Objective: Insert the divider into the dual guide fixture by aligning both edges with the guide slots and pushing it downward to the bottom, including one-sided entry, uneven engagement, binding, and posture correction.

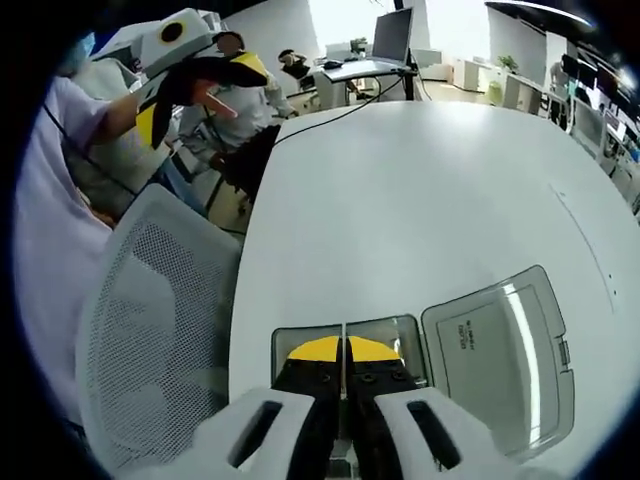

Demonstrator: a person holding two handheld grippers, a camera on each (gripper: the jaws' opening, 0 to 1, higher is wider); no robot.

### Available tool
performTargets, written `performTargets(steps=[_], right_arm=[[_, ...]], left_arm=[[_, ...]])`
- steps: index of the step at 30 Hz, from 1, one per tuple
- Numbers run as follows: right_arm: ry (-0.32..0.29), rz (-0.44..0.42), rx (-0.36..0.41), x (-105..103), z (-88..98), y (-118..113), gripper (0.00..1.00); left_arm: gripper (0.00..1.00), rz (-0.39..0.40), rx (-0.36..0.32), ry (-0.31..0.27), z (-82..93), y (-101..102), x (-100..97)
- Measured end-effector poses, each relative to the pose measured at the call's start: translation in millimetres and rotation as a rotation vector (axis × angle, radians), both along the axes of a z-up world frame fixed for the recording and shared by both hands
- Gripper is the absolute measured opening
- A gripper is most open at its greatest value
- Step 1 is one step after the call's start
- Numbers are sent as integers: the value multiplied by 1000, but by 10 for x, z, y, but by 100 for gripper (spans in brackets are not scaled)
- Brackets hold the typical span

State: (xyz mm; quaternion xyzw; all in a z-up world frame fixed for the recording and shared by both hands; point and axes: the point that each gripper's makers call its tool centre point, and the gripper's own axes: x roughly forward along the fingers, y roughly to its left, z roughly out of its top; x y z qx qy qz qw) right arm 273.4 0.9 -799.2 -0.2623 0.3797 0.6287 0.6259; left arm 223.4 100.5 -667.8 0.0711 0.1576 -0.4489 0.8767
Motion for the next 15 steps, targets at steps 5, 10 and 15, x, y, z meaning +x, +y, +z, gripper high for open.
performTargets(steps=[5, 10, 15], right_arm=[[4, -1, 6, -9, -12, -21, 0], [1, -4, 15, -13, 13, -28, 0], [-22, 18, -3, -5, 31, -25, 0]], left_arm=[[51, -3, -2, 0, 9, -23, -3], [51, -3, 0, -4, 23, -27, 3], [51, -2, 2, -7, 28, -25, 4]])
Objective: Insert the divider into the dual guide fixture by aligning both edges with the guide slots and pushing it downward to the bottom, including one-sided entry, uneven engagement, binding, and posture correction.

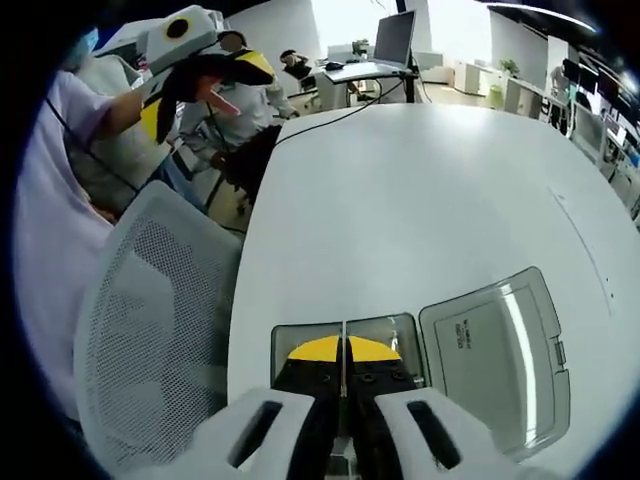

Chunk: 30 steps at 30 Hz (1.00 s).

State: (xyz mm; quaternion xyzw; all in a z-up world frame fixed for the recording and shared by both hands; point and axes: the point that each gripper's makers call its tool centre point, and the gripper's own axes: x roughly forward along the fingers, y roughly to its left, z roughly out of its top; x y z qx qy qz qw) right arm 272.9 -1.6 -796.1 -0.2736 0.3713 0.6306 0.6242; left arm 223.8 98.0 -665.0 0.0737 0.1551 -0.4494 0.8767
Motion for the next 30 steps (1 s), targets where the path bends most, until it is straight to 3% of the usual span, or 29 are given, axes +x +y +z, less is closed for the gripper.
performTargets(steps=[16, 18, 30], right_arm=[[32, -24, 35, -19, -17, 44, 0], [-1, 0, -1, -4, -79, -7, 0], [22, -20, 29, -5, -72, 35, 0]], left_arm=[[50, 1, 2, 2, -5, 3, 8], [50, 1, -1, 4, -4, 3, 8], [49, 1, 0, 7, -22, 4, 22]])
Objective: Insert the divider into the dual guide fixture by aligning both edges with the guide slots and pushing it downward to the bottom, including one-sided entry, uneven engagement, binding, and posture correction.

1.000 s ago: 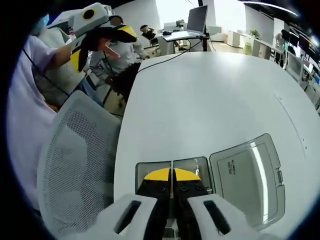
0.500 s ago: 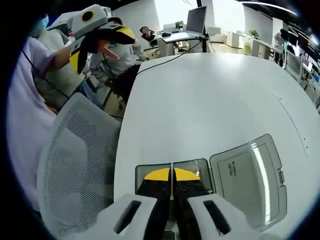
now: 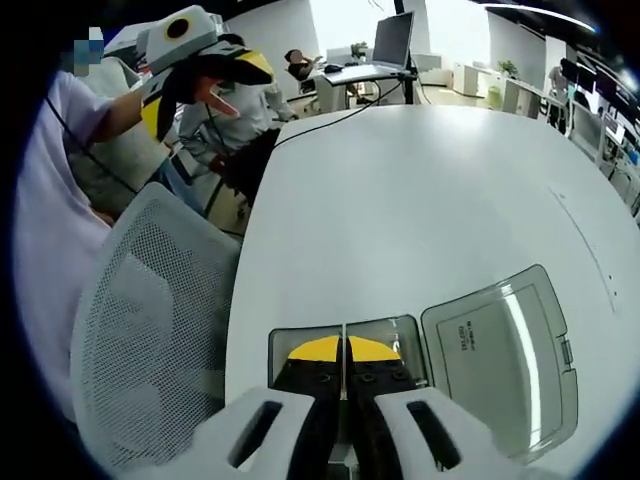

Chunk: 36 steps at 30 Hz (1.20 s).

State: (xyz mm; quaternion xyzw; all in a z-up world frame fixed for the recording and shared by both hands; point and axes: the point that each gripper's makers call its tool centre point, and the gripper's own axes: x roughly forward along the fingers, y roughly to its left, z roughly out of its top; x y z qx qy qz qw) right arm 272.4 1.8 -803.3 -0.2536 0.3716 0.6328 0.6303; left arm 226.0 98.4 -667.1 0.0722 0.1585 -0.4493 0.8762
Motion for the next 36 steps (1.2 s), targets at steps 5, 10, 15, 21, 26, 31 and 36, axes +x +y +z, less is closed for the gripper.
performTargets(steps=[5, 10, 15, 21, 26, 31, 36], right_arm=[[-10, 12, 4, -12, -16, 18, 0], [-12, 13, 7, -11, -33, 29, 0], [-10, -6, 28, -2, -34, 34, 0], [-5, -28, 60, -6, -35, 42, 0], [-23, -9, 50, -14, -50, 65, 0], [-34, -6, 39, -11, -53, 56, 0], [-41, 5, 28, -20, -57, 51, 0]], left_arm=[[49, -3, 3, 0, -7, -10, 14], [49, -6, 4, 1, -4, -13, 24], [49, -3, 7, 0, 5, 7, 35], [49, -5, 11, 0, 4, 9, 39], [49, -5, 12, 1, 8, 9, 41], [48, -3, 11, 0, 17, 14, 46], [48, -6, 14, 2, -2, 3, 42]])
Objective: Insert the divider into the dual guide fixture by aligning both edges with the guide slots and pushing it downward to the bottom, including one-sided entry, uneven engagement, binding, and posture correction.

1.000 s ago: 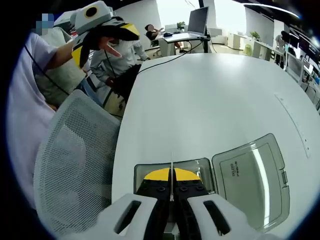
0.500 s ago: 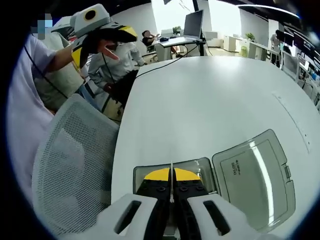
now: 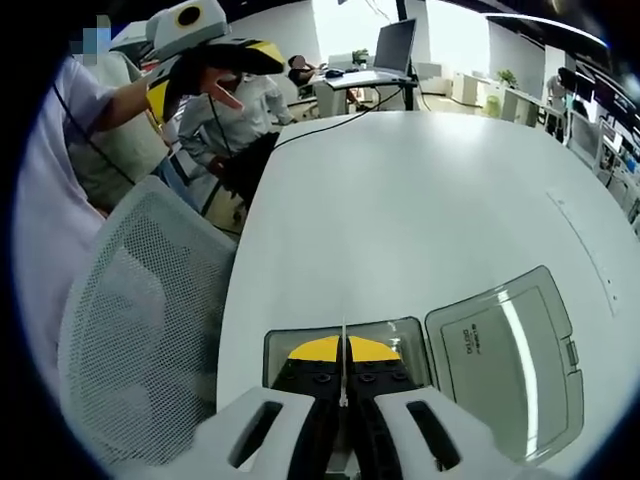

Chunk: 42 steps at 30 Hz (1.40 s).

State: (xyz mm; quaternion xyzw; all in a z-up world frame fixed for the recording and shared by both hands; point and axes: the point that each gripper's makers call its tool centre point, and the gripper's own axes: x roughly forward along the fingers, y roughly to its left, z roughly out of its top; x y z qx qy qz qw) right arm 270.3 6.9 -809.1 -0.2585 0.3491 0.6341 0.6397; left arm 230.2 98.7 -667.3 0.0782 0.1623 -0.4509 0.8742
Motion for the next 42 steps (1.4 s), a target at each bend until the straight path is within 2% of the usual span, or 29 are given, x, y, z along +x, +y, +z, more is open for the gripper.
performTargets(steps=[6, 15, 21, 31, 38, 40, 42], right_arm=[[1, -3, 11, -1, 7, -17, 0], [-16, 22, -12, -13, -8, -7, 0], [-40, 51, -48, -22, -19, 8, 0], [-73, 102, -153, -21, -60, 28, 0], [-62, 110, -230, -2, -82, 25, 0], [-58, 108, -230, 1, -82, 12, 0], [-25, 68, -202, 7, -73, 1, 0]], left_arm=[[48, 5, 0, -4, 18, 19, -1], [48, 8, 1, -1, 8, 25, 10], [47, 4, -1, -6, 26, 13, 24], [46, 4, -2, -6, 29, 20, 32], [46, 3, -3, -8, 38, 13, 35], [46, 4, -3, -9, 40, 13, 37], [46, 4, -3, -10, 43, 12, 37]])
